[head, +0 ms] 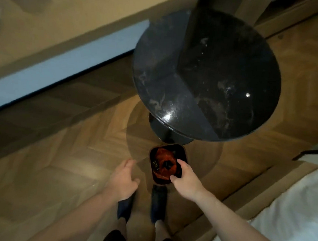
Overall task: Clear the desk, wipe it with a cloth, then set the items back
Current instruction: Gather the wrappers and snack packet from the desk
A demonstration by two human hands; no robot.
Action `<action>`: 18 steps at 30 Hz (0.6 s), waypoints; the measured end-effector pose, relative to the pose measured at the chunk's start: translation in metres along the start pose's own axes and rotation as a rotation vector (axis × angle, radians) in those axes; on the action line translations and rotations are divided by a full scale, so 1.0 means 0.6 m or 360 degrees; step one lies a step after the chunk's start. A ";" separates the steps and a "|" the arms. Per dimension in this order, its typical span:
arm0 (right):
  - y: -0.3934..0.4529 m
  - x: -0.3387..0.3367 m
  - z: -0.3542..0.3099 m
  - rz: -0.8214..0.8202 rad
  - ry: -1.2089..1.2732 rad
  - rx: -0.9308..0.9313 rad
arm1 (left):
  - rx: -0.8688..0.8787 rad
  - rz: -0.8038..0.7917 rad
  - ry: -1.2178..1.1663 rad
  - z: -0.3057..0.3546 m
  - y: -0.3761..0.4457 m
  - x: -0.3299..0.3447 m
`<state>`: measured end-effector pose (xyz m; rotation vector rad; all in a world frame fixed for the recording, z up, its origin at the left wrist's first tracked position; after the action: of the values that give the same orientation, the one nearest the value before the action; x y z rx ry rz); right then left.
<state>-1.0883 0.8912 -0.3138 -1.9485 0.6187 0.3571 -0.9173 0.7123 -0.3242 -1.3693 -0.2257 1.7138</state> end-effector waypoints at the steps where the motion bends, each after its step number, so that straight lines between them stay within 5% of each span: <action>1: -0.028 -0.014 -0.034 -0.0007 -0.0055 -0.0089 | 0.0001 0.0074 0.0006 0.005 -0.026 -0.036; 9: -0.253 -0.060 -0.292 -0.0079 -0.0469 -0.0835 | 0.0051 0.0682 -0.0144 -0.022 -0.276 -0.300; 18: -0.450 0.050 -0.551 -0.0193 -0.0891 -0.1534 | -0.0195 0.1173 -0.0140 -0.183 -0.503 -0.485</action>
<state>-0.9176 0.6814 0.0180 -2.5824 -0.0914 1.2393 -0.6719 0.6336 0.0242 -1.5822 0.1554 2.3950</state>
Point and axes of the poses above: each hand's wrist, its own y-axis towards the middle knuckle, its own x-axis out of the palm, z = x × y, the point moved 6 cm from there along y, towards the middle knuckle, and after that the axes turned 11 degrees about z, right-handed, at the moved point
